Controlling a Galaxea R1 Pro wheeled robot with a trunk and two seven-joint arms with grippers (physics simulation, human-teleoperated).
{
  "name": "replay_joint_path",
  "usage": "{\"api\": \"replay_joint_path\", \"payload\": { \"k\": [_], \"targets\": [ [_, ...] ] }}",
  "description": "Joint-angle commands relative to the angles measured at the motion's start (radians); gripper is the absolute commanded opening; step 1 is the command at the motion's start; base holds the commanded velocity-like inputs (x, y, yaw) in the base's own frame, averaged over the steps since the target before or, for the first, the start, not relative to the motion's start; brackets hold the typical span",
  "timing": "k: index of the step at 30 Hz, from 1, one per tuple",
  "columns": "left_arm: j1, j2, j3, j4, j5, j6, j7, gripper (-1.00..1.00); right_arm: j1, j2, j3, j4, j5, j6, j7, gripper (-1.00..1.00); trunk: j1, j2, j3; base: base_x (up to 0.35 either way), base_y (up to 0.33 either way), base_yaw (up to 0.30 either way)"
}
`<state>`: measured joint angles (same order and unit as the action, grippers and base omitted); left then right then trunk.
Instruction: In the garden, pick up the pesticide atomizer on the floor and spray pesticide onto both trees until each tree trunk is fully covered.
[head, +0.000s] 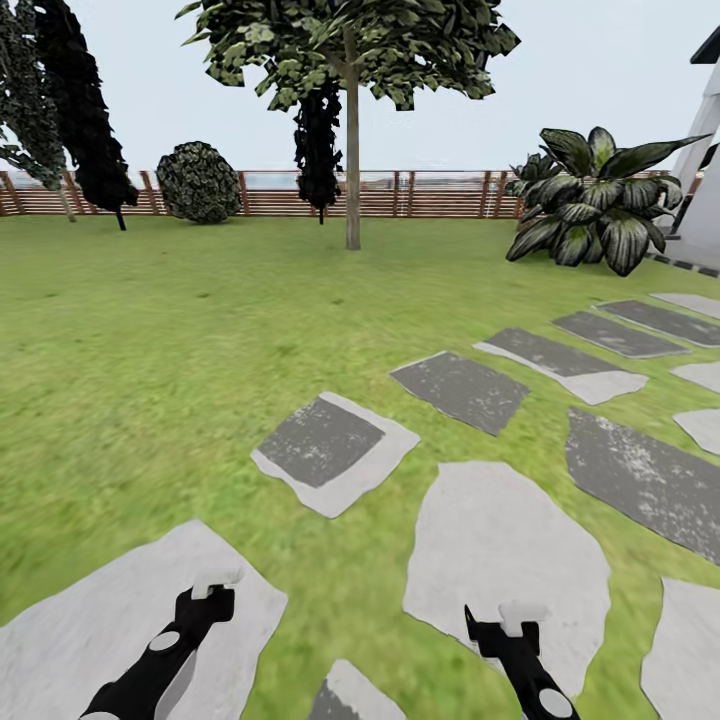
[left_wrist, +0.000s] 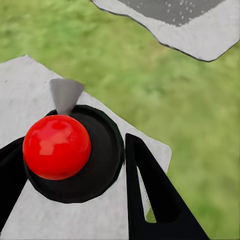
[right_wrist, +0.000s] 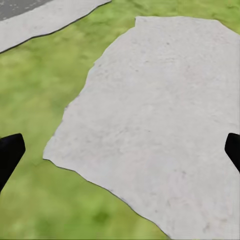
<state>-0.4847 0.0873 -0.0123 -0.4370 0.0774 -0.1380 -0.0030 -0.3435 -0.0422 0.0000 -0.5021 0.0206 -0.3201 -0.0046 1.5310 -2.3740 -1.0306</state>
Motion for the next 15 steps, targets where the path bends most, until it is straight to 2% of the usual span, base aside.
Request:
{"api": "replay_joint_path", "payload": {
  "k": [1, 15],
  "targets": [
    [0.000, 0.000, 0.000, 0.000, 0.000, 0.000, 0.000, -1.00, 0.000, 0.000, 0.000, 0.003, 0.000, -0.006, 0.000, 1.00, 0.000, 0.000, 0.000, 0.336, 0.000, 0.000],
    [0.000, 0.005, 0.002, 0.000, 0.003, 0.000, -0.001, -1.00, 0.000, 0.002, 0.002, 0.010, 0.002, -0.025, 0.004, 1.00, 0.000, 0.000, 0.000, 0.337, 0.000, 0.000]
  ]
}}
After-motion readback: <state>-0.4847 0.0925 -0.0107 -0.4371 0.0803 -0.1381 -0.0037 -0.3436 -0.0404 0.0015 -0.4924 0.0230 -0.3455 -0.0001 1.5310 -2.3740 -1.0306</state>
